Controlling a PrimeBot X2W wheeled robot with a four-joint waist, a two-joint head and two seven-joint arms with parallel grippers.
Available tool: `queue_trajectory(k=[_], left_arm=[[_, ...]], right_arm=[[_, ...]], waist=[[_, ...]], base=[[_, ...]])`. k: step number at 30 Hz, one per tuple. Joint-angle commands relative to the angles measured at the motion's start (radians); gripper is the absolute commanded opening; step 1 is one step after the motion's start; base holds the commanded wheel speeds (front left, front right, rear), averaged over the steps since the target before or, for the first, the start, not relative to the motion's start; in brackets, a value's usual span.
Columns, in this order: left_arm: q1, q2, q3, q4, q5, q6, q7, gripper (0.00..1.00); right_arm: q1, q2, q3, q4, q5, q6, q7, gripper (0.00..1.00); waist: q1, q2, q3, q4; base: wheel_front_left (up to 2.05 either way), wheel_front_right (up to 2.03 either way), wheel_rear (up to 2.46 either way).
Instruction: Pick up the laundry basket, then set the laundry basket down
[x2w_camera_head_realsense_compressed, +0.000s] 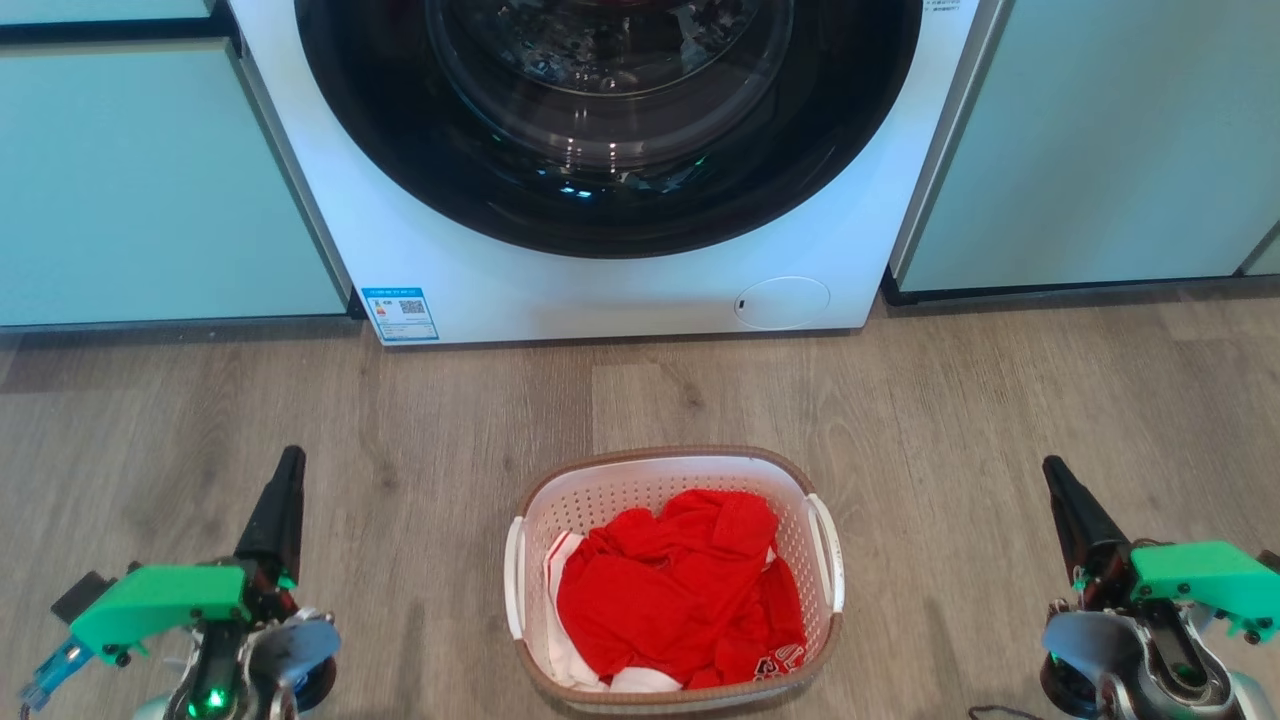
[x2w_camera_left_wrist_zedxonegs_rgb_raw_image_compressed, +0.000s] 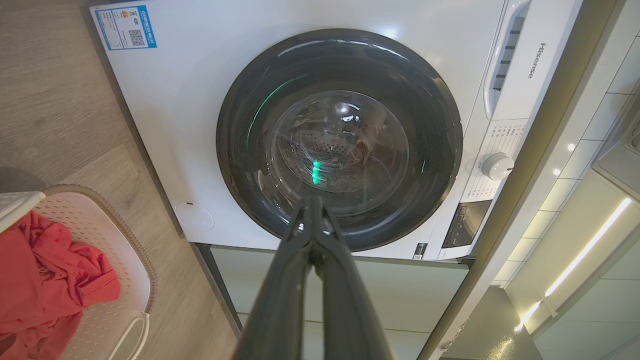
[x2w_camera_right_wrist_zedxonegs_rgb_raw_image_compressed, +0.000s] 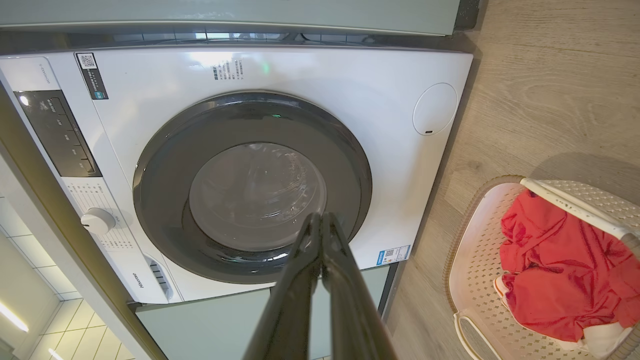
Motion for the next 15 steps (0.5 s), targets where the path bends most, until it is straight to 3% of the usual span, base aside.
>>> queue_trajectory(k=[1,15], left_arm=[[-0.055,0.007,0.036,-0.029,0.009,-0.007,0.003,0.00],[-0.055,0.007,0.036,-0.029,0.009,-0.007,0.003,0.00]], right_arm=[[-0.048,-0.009,0.018,-0.032,-0.008,0.003,0.007,0.00],[-0.048,-0.009,0.018,-0.032,-0.008,0.003,0.007,0.00]], waist=[[0.0000,0.0000,0.000,0.000],[0.0000,0.0000,0.000,0.000]], base=[[0.00,0.00,0.00],[0.00,0.00,0.00]])
